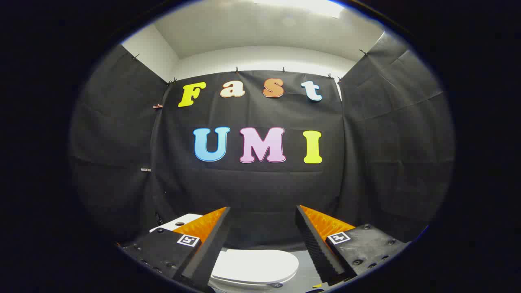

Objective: Open the toilet lid.

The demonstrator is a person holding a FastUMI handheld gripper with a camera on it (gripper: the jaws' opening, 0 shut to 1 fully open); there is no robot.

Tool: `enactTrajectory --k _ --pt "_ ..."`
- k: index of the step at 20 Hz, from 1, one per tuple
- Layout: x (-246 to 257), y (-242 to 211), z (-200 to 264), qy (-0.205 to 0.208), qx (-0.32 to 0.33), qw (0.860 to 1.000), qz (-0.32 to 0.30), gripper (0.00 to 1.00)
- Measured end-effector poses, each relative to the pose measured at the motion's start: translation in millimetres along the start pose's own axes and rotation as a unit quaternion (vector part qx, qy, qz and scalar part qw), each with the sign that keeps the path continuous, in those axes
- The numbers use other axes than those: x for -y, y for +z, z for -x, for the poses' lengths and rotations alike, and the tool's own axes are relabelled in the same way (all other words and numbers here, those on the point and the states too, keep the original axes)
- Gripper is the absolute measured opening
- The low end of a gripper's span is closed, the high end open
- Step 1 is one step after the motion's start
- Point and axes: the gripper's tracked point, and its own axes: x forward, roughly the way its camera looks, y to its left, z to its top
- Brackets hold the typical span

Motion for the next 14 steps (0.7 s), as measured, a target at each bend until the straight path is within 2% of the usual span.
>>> enactTrajectory --k 14 --pt "-2.0 2.4 -0.1 -0.003 0.003 1.000 0.005 0.98"
